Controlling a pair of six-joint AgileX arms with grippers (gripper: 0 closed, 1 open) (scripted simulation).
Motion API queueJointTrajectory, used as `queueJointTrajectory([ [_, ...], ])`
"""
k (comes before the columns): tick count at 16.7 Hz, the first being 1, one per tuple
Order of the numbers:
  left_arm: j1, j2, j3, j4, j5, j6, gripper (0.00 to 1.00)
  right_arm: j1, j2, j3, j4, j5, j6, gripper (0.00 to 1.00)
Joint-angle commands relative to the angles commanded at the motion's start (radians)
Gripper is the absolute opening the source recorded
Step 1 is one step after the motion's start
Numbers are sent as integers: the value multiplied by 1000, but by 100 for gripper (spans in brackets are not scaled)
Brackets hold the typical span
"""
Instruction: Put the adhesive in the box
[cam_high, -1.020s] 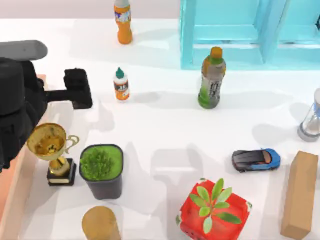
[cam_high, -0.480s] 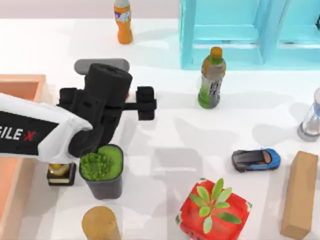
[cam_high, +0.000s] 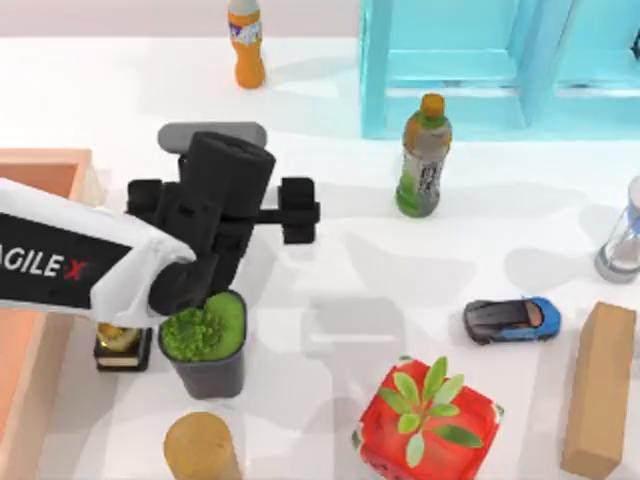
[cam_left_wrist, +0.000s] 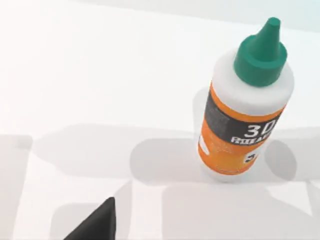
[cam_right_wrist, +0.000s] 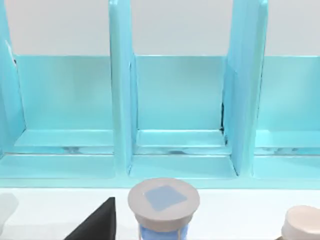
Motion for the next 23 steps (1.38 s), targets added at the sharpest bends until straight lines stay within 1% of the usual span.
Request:
queueJointTrajectory([
  [4,28,72,77,8,25,21,100,0,0,0,0,0,0,100],
  [11,92,322,270,85,79,65,100,0,0,0,0,0,0,100],
  [13,99,364,286,109,85,69,100,0,0,0,0,0,0,100],
  [17,100,371,287,114,86,70,100,0,0,0,0,0,0,100],
  [23,100,371,287,114,86,70,55,0,0,0,0,0,0,100],
])
